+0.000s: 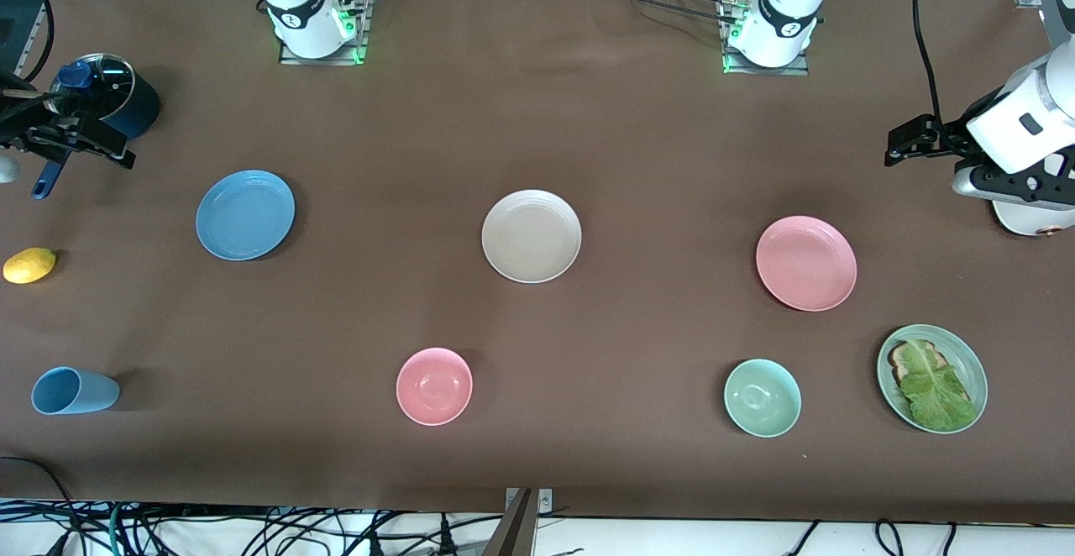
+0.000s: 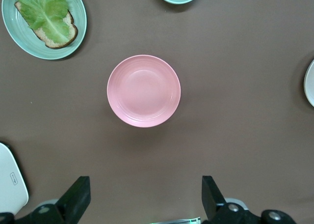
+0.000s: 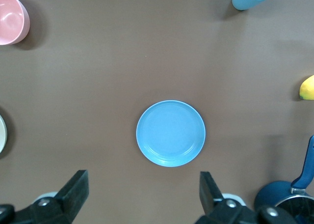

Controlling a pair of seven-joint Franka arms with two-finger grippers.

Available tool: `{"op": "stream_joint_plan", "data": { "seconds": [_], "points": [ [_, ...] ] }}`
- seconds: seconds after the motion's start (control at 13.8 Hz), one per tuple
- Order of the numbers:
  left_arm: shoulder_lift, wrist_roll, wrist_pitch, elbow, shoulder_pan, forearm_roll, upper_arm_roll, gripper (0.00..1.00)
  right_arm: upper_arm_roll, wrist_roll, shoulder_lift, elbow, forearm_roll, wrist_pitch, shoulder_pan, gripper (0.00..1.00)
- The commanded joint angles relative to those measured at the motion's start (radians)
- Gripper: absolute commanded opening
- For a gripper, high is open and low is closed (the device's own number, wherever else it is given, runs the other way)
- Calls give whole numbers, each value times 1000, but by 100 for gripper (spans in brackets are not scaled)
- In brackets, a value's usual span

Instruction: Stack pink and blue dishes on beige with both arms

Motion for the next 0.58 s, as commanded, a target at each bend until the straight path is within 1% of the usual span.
{"op": "stream_joint_plan", "data": {
  "seconds": [0.0, 0.51],
  "points": [
    [6, 20, -6, 21, 1, -9, -3, 100, 10, -3, 2, 14, -13, -16, -17, 100],
    [8, 22, -6, 23, 8, -10, -3, 100, 11, -3, 3, 24, -14, -42, -15, 100]
  ]
}}
